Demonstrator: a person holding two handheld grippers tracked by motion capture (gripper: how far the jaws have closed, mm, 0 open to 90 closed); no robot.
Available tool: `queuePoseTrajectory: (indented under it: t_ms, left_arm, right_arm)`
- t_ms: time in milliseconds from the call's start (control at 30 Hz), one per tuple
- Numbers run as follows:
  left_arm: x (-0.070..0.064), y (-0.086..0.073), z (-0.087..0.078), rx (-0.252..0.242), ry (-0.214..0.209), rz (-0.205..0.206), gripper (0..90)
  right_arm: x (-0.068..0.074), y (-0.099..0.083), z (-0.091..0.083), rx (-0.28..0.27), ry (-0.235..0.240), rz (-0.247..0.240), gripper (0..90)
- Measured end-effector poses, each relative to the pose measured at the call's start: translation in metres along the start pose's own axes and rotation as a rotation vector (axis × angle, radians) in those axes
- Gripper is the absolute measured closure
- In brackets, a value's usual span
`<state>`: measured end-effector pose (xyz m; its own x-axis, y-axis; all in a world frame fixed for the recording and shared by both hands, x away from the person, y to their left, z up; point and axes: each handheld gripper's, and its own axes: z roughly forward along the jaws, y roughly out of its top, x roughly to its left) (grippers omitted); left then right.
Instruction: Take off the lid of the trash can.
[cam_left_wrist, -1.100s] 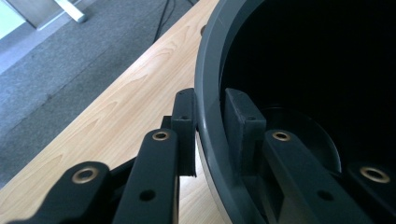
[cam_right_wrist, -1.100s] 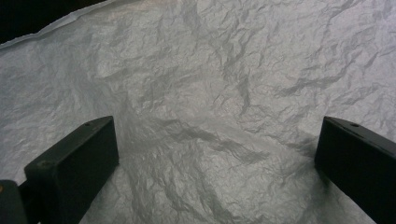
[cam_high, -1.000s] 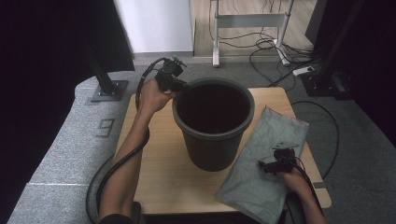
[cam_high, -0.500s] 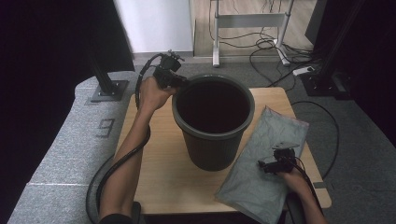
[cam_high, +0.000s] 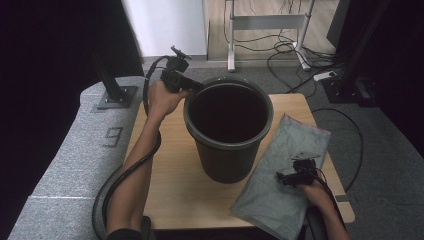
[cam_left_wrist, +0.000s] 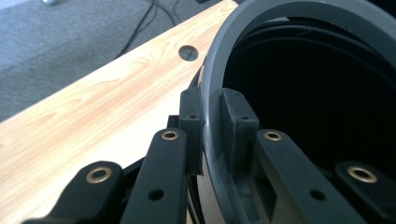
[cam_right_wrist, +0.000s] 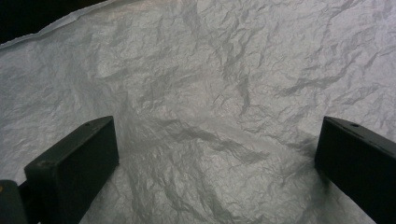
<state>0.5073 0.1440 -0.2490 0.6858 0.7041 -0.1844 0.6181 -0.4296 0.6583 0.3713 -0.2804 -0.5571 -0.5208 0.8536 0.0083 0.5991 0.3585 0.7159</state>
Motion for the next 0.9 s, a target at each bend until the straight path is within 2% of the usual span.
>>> queuePoseTrajectory:
  t_ms: [133, 300, 467, 500, 600, 633, 733, 767, 900]
  left_arm:
    - [0.001, 0.001, -0.004, -0.013, -0.026, -0.021, 79.6]
    - [0.002, 0.004, -0.009, -0.004, -0.046, -0.048, 79.9]
    - [0.001, 0.006, -0.014, -0.001, -0.052, -0.051, 79.9]
    - [0.002, 0.006, -0.014, -0.008, -0.069, -0.059, 79.9]
    - [0.003, 0.007, -0.017, -0.014, -0.08, -0.067, 80.0]
    - [0.006, 0.007, -0.02, -0.024, -0.127, -0.087, 79.9]
    - [0.007, 0.007, -0.026, -0.038, -0.133, -0.094, 79.3]
    - [0.008, 0.006, -0.031, -0.057, -0.145, -0.099, 79.3]
    - [0.007, 0.004, -0.037, -0.037, -0.069, -0.072, 79.3]
  right_arm:
    - [0.0, 0.0, 0.0, 0.0, 0.0, 0.0, 0.0]
    - [0.0, 0.0, 0.0, 0.0, 0.0, 0.0, 0.0]
    - [0.0, 0.0, 0.0, 0.0, 0.0, 0.0, 0.0]
    - [0.0, 0.0, 0.0, 0.0, 0.001, -0.001, 0.0]
    - [0.0, 0.0, 0.0, 0.0, 0.001, -0.001, 0.0]
    - [0.0, 0.0, 0.0, -0.001, 0.0, -0.001, 0.0]
    - [0.0, 0.0, 0.0, -0.001, 0.0, -0.002, 0.0]
    - [0.0, 0.0, 0.0, -0.001, 0.0, -0.001, 0.0]
    - [0.0, 0.0, 0.0, -0.001, 0.001, -0.002, 0.0]
